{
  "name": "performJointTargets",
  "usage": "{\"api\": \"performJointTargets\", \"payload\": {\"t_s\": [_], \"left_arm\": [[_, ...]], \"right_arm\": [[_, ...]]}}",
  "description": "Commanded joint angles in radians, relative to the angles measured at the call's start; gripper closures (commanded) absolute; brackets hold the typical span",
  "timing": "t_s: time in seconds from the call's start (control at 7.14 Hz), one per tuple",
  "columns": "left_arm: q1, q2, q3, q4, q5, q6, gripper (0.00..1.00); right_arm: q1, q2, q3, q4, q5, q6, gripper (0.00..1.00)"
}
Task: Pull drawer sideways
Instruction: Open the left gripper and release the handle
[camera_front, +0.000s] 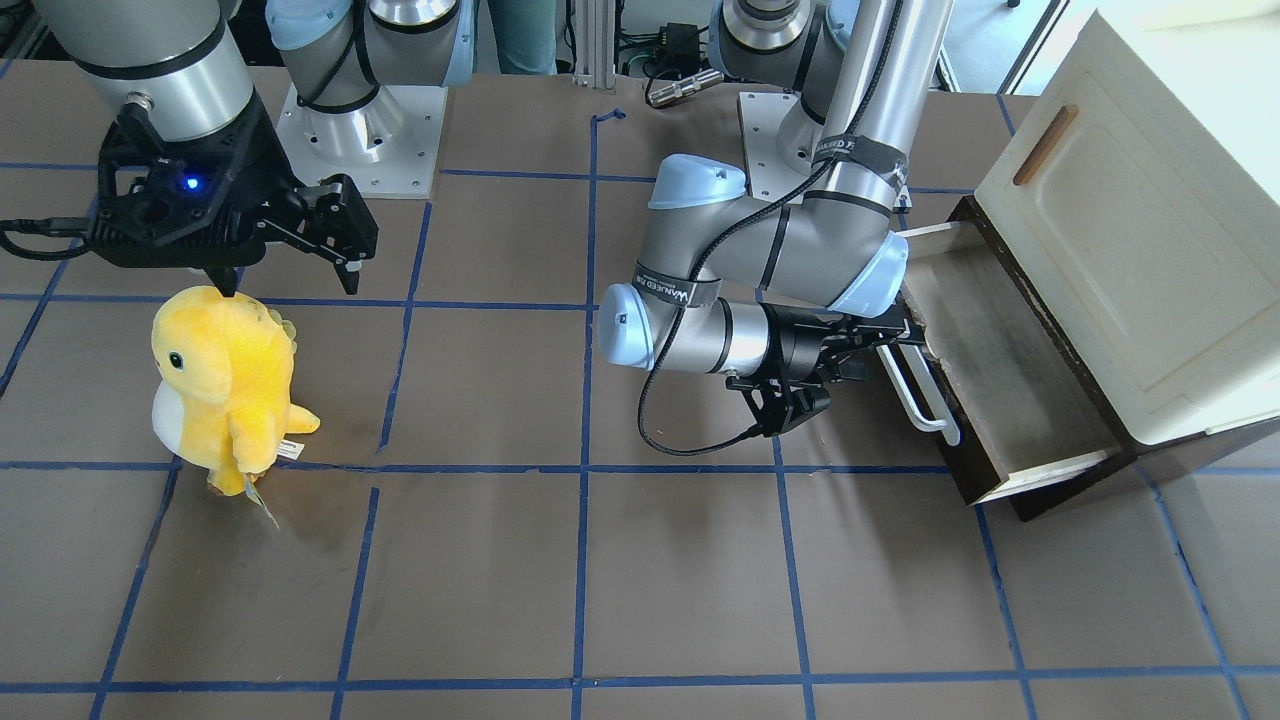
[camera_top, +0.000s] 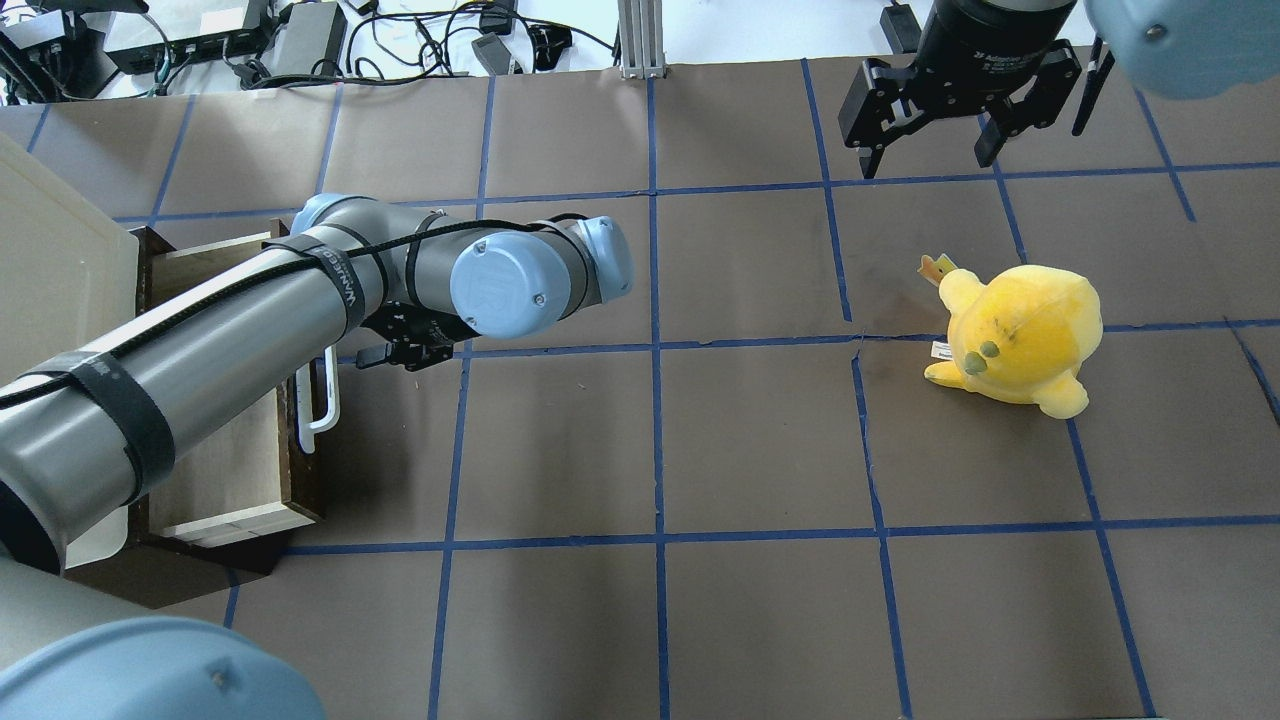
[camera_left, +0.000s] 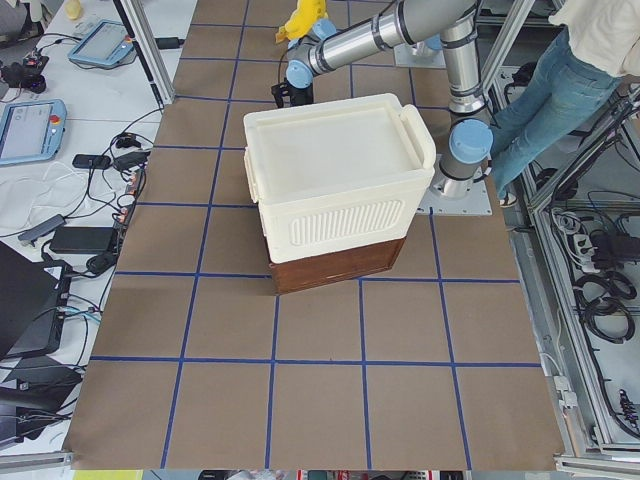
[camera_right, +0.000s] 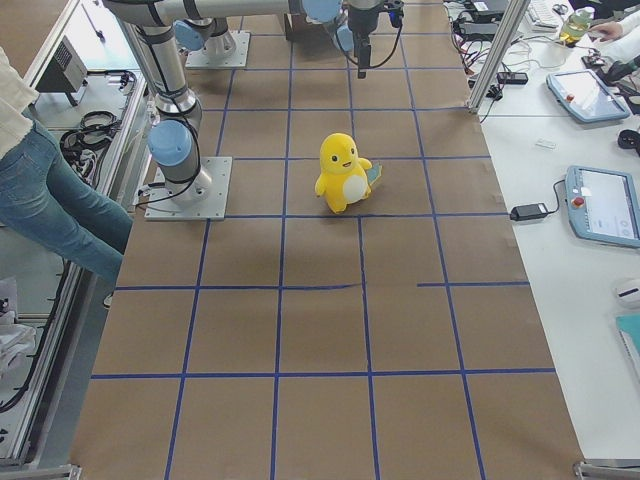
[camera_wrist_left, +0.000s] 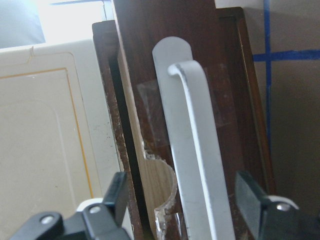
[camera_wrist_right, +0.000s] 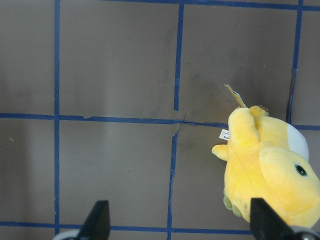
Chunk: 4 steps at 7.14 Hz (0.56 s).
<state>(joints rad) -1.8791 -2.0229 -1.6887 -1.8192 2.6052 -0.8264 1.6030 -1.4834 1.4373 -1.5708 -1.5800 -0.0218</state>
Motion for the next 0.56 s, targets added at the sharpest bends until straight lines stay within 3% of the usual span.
{"api": "performJointTargets", "payload": {"t_s": [0.0,0.14,0.42], "left_arm": [[-0.006,0.074,0.052,0.226,-0.226,0.337,0.00],[0.000,0.132,0.066,0.239,-0.306,0.474,0.00],[0.040,0.278,0.141,0.241,-0.571,0.648,0.00]], "right_arm": [[0.000,0.000,0.000,0.000,-0.002,0.000,0.00],[0.000,0.000,0.000,0.000,-0.002,-0.001,0.00],[0.000,0.000,0.000,0.000,0.000,0.000,0.00]]}}
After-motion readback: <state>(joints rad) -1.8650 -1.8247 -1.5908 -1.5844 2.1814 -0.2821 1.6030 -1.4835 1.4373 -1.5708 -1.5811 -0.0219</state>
